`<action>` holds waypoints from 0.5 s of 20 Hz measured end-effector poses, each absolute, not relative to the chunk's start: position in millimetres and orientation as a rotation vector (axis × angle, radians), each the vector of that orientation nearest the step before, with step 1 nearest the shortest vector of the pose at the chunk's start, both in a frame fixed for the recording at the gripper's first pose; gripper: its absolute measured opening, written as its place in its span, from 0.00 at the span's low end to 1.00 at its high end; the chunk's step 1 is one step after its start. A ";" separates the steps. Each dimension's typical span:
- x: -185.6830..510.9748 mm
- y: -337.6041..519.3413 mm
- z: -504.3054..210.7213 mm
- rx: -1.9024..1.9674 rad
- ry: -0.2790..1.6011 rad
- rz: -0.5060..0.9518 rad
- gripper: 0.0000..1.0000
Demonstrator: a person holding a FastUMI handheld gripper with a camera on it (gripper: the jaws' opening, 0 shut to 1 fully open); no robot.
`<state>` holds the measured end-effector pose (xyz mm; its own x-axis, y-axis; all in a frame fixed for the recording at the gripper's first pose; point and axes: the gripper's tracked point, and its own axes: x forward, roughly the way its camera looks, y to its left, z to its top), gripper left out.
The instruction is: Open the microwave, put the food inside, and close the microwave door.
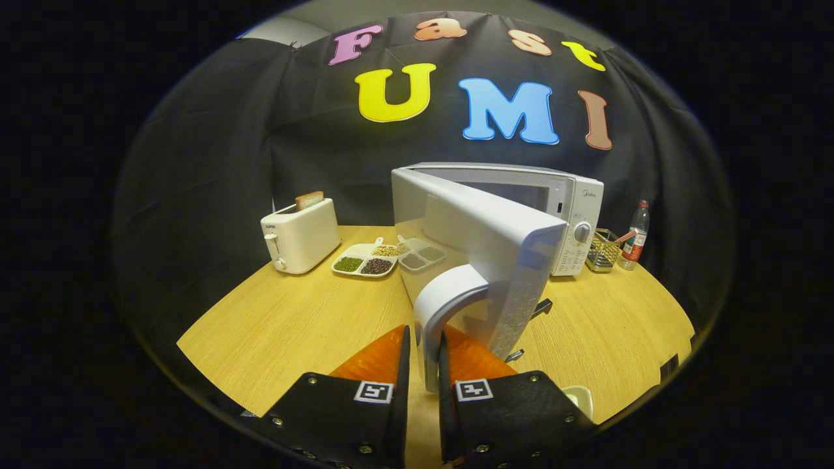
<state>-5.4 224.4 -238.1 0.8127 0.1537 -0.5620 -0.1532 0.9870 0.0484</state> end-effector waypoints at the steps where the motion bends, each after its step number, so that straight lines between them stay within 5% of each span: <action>1: -8.7 230.3 -237.6 -0.008 0.601 0.162 0.21; 10: -28.1 269.2 -230.6 -0.015 0.627 0.199 0.23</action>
